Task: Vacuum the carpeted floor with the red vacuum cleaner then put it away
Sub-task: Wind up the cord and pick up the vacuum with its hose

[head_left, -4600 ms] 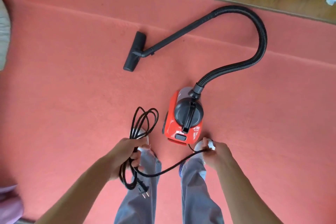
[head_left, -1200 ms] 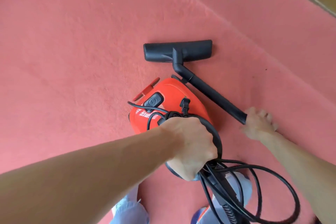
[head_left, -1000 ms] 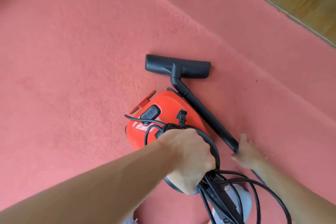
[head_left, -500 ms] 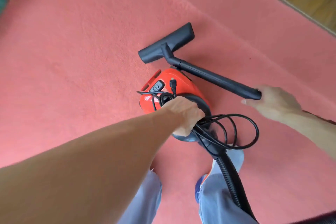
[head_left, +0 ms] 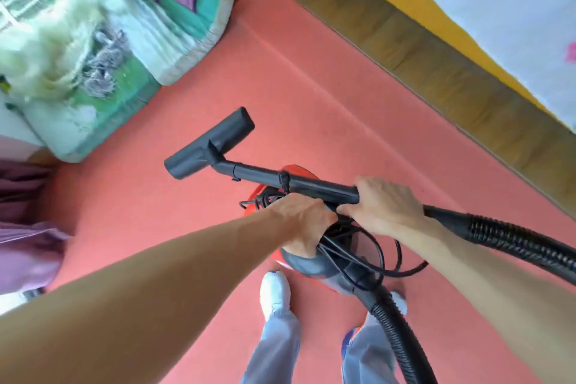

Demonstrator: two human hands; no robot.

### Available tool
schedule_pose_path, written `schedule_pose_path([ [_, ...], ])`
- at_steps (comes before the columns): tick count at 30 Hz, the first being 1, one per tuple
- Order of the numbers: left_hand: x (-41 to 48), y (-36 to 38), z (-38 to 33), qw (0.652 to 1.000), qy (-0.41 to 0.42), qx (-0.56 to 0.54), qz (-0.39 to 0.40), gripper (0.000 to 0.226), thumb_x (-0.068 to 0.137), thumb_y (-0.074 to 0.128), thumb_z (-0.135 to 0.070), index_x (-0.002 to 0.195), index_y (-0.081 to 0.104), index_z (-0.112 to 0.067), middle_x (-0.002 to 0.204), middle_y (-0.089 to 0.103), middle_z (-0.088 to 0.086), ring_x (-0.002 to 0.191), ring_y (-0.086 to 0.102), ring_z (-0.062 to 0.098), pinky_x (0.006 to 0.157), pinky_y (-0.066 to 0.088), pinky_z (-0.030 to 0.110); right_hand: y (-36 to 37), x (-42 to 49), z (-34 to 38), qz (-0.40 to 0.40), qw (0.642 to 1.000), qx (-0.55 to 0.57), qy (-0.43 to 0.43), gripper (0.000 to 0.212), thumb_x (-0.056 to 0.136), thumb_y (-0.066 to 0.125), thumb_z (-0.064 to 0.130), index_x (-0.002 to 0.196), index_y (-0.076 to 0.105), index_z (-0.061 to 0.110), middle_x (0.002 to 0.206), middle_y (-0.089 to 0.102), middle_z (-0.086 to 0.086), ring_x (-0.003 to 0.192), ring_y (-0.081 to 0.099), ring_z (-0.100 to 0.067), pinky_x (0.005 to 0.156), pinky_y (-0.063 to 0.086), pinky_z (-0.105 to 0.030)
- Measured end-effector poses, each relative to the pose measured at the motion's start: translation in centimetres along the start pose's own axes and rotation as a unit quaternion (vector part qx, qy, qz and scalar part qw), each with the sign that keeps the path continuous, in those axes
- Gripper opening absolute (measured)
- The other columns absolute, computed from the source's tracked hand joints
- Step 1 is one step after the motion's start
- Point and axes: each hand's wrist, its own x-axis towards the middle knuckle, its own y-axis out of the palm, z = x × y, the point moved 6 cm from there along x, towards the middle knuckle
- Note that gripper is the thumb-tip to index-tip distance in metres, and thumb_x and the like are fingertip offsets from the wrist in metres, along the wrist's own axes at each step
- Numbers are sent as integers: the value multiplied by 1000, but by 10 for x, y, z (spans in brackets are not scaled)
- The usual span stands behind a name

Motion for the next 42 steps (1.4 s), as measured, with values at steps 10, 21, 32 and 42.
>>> schedule_pose_path([
  [10,-232,-202,101,976,-115,-3,-186,33,86,60,-22,119,57,-16,103,69,7,94,66,30,67,45,31,-255,-66,201,-72,991,-19,-108,38,95,46,56,101,55,20,87,57,-3,77,49,-28,68,35,-35],
  [21,-340,-287,225,954,-218,23,-205,24,83,59,-30,105,64,-22,86,70,2,77,69,27,61,56,32,-366,-30,323,-118,973,-40,-195,35,97,44,53,95,51,18,91,51,1,81,46,-25,69,31,-33],
  [32,-363,-307,402,908,-362,-100,-186,22,82,58,-26,103,62,-21,95,71,5,86,69,32,67,52,35,-442,137,468,-87,920,-152,-350,44,97,42,53,112,56,14,113,62,-6,107,59,-29,78,39,-37],
  [42,-412,-281,598,868,-412,-189,-204,22,80,57,-22,101,61,-17,96,71,11,87,69,37,67,51,37,-445,277,664,-77,864,-295,-400,40,100,40,48,124,51,17,126,57,-1,122,45,-25,101,33,-43],
])
